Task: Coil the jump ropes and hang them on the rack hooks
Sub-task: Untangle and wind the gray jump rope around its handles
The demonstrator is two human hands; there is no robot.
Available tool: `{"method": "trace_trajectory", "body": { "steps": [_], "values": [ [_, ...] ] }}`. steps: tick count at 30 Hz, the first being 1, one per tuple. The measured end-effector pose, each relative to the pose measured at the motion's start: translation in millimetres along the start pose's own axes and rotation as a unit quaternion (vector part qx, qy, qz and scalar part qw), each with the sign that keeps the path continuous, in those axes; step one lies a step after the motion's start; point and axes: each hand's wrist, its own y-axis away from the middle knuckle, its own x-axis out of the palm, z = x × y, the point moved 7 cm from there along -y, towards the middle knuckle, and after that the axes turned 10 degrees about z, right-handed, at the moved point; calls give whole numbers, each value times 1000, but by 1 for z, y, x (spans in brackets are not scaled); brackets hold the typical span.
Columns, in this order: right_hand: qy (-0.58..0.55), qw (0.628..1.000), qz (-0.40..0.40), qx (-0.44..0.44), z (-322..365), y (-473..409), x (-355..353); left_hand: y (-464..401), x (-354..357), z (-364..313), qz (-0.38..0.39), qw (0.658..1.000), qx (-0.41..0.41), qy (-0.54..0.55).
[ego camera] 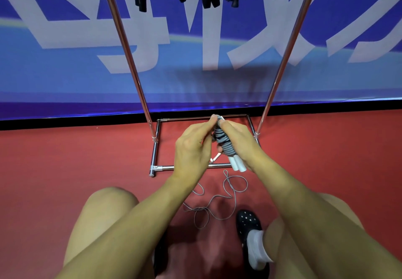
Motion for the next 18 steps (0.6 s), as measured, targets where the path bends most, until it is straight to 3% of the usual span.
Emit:
{"method": "trace_trajectory", "body": {
  "steps": [2, 4, 6, 14, 18],
  "values": [
    [11, 1000, -5, -6, 1, -1, -1, -2, 0, 5, 4, 992, -83, 100],
    [10, 1000, 5, -11, 1, -1, -1, -6, 0, 13, 1, 961, -165, 222],
    [-18, 999, 26, -8, 2, -1, 3, -13, -3, 19, 6, 938, -187, 293],
    [-80, 990, 116, 10, 3, 4, 16, -19, 0, 22, 141, 944, -157, 253],
    [-62, 989, 132, 21, 1, 5, 15, -23, -3, 19, 139, 933, -168, 287]
  ]
}}
